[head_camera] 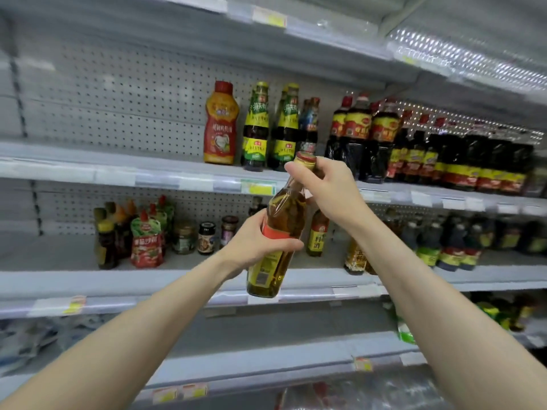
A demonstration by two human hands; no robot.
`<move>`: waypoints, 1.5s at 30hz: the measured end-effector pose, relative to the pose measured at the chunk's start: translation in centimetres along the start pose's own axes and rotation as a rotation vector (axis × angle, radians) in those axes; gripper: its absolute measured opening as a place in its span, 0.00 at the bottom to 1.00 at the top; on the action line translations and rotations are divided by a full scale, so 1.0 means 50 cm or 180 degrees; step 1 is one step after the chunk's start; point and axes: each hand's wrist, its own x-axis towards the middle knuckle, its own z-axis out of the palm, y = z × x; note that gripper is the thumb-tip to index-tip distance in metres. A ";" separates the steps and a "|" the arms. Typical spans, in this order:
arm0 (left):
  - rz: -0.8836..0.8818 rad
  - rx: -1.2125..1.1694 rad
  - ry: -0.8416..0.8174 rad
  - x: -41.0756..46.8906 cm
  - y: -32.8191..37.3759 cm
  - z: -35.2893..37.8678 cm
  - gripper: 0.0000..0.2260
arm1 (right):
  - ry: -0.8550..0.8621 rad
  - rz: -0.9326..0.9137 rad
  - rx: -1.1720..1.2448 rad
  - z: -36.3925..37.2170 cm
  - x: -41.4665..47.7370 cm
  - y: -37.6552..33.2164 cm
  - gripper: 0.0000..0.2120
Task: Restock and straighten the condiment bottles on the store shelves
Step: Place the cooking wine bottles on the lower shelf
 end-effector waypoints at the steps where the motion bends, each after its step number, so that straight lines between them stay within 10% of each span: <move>1: 0.0038 0.0015 0.0027 0.004 0.007 -0.001 0.24 | 0.0015 -0.0010 0.0056 -0.004 0.006 -0.003 0.18; 15: 0.0208 0.0115 0.0482 0.116 0.066 0.149 0.24 | -0.0241 0.0476 0.1305 -0.096 0.055 0.097 0.16; 45: -0.0785 -0.0120 0.0347 0.287 -0.114 0.460 0.24 | -0.1309 0.0621 0.1156 -0.311 0.053 0.508 0.17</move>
